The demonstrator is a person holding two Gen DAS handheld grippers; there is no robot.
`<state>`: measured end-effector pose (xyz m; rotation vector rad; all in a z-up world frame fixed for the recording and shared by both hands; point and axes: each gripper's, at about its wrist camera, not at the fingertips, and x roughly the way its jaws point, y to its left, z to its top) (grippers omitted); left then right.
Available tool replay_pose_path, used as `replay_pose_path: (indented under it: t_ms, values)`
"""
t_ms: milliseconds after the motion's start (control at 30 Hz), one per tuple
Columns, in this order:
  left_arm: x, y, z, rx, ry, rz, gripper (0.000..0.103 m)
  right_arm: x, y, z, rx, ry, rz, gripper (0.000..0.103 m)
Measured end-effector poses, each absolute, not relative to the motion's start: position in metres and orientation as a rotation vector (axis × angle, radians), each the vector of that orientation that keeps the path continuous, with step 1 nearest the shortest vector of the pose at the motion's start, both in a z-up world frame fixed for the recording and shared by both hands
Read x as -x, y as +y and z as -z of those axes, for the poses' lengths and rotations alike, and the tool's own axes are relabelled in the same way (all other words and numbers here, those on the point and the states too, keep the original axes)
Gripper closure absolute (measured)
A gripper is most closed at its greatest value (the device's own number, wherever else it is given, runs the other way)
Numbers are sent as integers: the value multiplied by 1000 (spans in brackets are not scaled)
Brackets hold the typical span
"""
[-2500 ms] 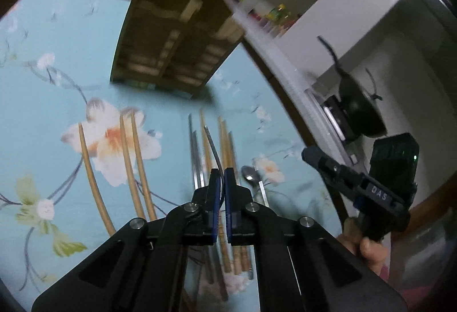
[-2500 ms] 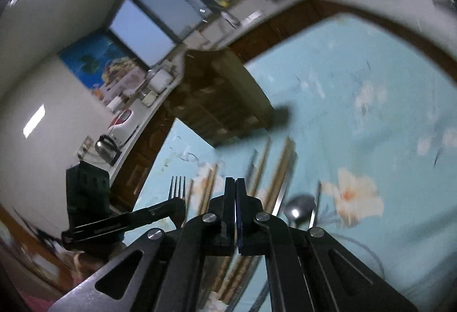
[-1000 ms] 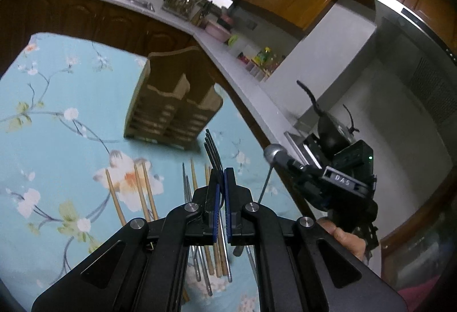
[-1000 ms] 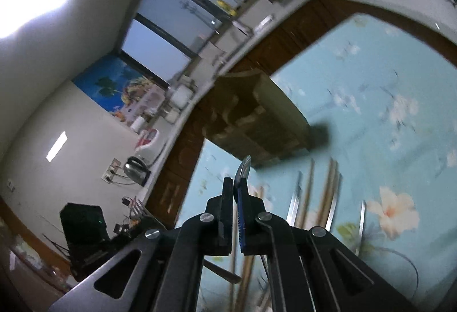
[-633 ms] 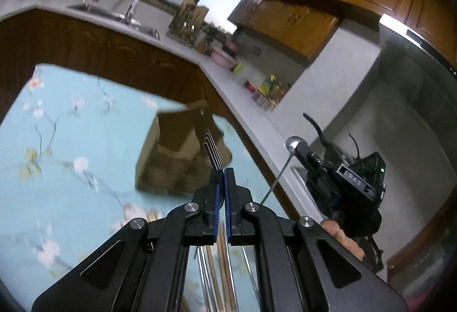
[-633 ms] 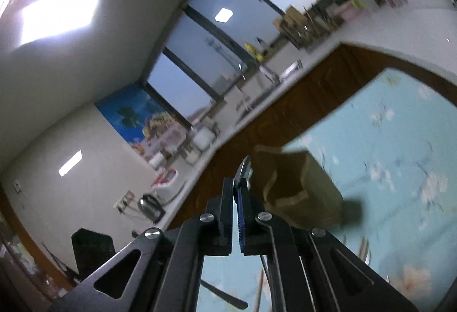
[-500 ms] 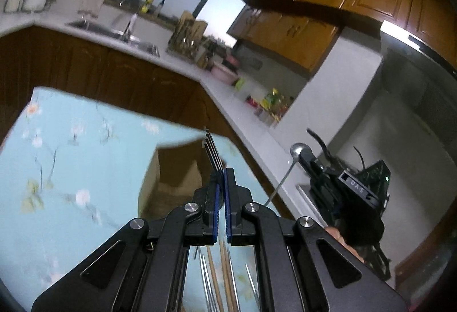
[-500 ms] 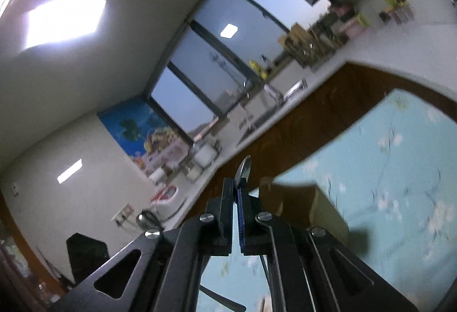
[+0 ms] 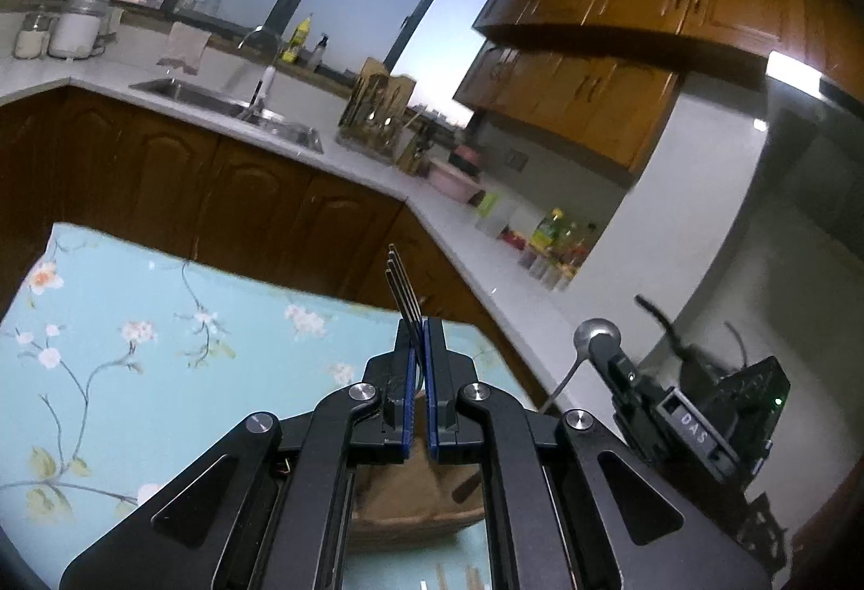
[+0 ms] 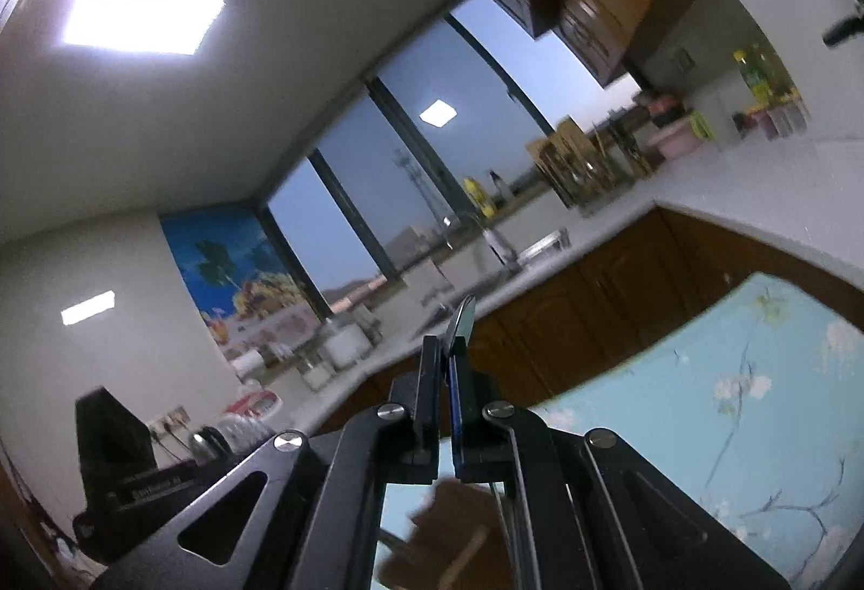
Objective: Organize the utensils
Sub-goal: 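Lift and carry the held utensils with both grippers over the wooden holder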
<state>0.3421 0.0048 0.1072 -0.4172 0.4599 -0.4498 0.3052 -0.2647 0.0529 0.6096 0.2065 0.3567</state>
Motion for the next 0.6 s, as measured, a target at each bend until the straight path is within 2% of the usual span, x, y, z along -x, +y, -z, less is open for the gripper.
replay_pose_path:
  t_ms: [400,600]
  values:
    - [-352,-9,-47,375,580,408,101,-310,-273,-4,-622,375,-318,100]
    - [-348,-11,-44,364,592,410,100,-311,-270,2,-619,437,-326,100]
